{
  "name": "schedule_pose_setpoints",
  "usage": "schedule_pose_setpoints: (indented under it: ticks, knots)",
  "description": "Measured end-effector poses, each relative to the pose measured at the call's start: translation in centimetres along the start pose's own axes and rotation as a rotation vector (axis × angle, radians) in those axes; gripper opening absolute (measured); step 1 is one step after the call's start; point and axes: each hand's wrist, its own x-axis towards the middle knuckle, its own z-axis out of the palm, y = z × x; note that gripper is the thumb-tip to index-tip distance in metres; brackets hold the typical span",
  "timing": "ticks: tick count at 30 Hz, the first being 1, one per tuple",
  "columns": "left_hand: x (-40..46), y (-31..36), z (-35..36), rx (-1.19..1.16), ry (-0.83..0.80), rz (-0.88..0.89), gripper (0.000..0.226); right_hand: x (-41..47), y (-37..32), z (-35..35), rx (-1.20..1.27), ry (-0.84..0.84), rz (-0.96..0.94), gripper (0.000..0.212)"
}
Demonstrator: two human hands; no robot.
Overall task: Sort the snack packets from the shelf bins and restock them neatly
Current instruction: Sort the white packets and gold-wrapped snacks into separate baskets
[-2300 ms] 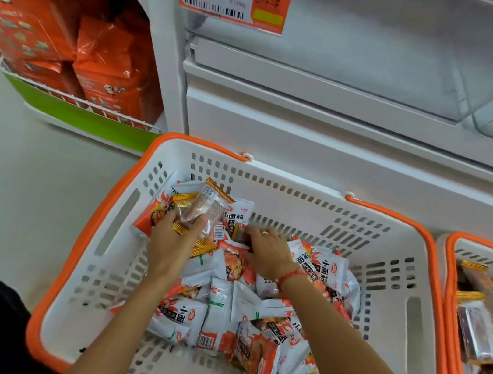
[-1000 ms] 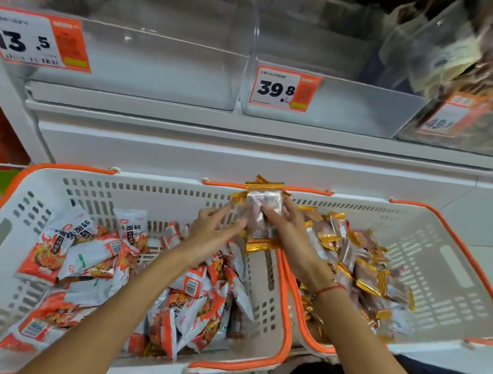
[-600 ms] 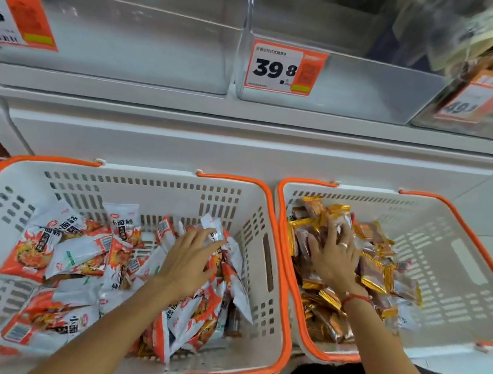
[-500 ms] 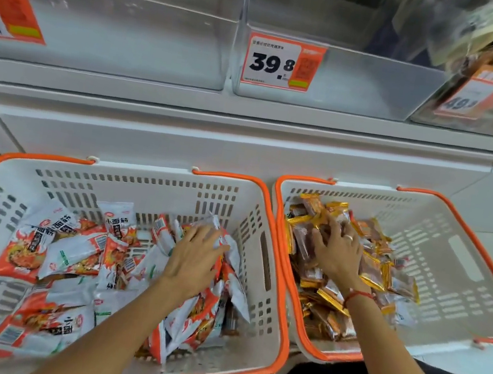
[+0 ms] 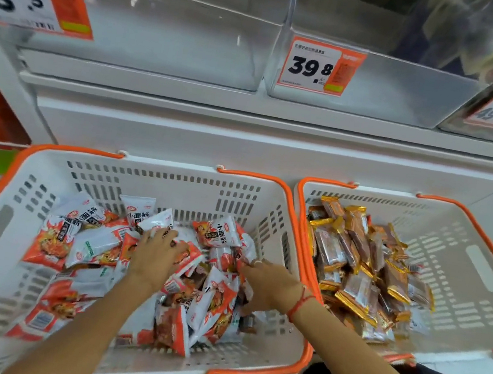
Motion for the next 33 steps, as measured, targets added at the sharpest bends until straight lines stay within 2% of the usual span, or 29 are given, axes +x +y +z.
schedule_pose_setpoints:
  ticks: [2, 5, 9, 11, 14, 15, 16, 20, 22, 24, 25, 26, 27, 29, 30, 33]
  knots:
    - [-1.4, -2.6, 0.6, -0.046, 0.038, -0.115, 0.036, 0.7, -0.8, 0.5, 0.03, -0.052, 0.022, 0.061]
    - [-3.4, -7.2, 1.4, -0.092, -0.044, -0.254, 0.036, 1.8, -0.4, 0.2, 0.115, 0.01, 0.032, 0.03]
    - [-5.4, -10.4, 1.9, -0.178, -0.156, -0.376, 0.039, 2.6, 2.4, -1.9, 0.471, 0.039, 0.017, 0.031]
    - [-5.1, -9.8, 1.0, -0.289, -0.069, -0.431, 0.039, 2.3, 3.5, -3.8, 0.656, 0.104, -0.042, 0.032]
    - [-4.2, -7.8, -1.8, -0.537, 0.231, -0.427, 0.031, 2.3, 3.5, -6.4, 0.893, 0.286, -0.17, 0.027]
    - [-4.2, -6.9, -3.0, -0.633, 0.286, -0.399, 0.026, 2.8, 3.0, -7.0, 0.896, 0.339, -0.194, 0.027]
    - [-4.2, -6.0, -4.0, -0.732, 0.274, -0.35, 0.024, 3.3, 2.2, -7.5, 0.871, 0.375, -0.216, 0.03]
    - [-4.0, -1.0, -5.4, -0.879, -0.19, -0.07, 0.037, 6.3, -0.5, -5.9, 0.715, 0.319, -0.213, 0.051]
    - [-3.3, 1.7, -4.3, -0.905, -0.363, -0.001, 0.062, 7.0, -0.3, -3.7, 0.639, 0.279, -0.151, 0.046]
    - [-2.8, 4.0, -3.0, -0.77, -0.517, 0.042, 0.092, 6.9, 0.7, -1.2, 0.598, 0.166, -0.134, 0.042]
    - [-2.7, 4.9, -2.4, -0.634, -0.53, 0.083, 0.095, 6.7, 1.4, -0.1, 0.568, 0.109, -0.13, 0.042]
    - [-2.7, 5.4, -2.0, -0.516, -0.499, 0.113, 0.086, 6.4, 1.9, 0.8, 0.529, 0.07, -0.123, 0.042]
    - [-2.7, 5.5, -1.7, -0.468, -0.434, 0.119, 0.067, 6.2, 2.4, 1.4, 0.496, 0.051, -0.112, 0.042]
    - [-2.6, 4.2, -1.2, -0.55, -0.318, 0.042, 0.029, 5.7, 3.0, 2.2, 0.448, 0.064, -0.103, 0.042]
    - [-2.5, 2.9, -1.2, -0.603, -0.271, -0.029, 0.021, 5.6, 3.0, 2.4, 0.429, 0.091, -0.103, 0.042]
    - [-2.9, -2.7, -1.3, -0.669, -0.061, -0.287, 0.024, 5.9, 1.5, 2.8, 0.377, 0.2, -0.155, 0.04]
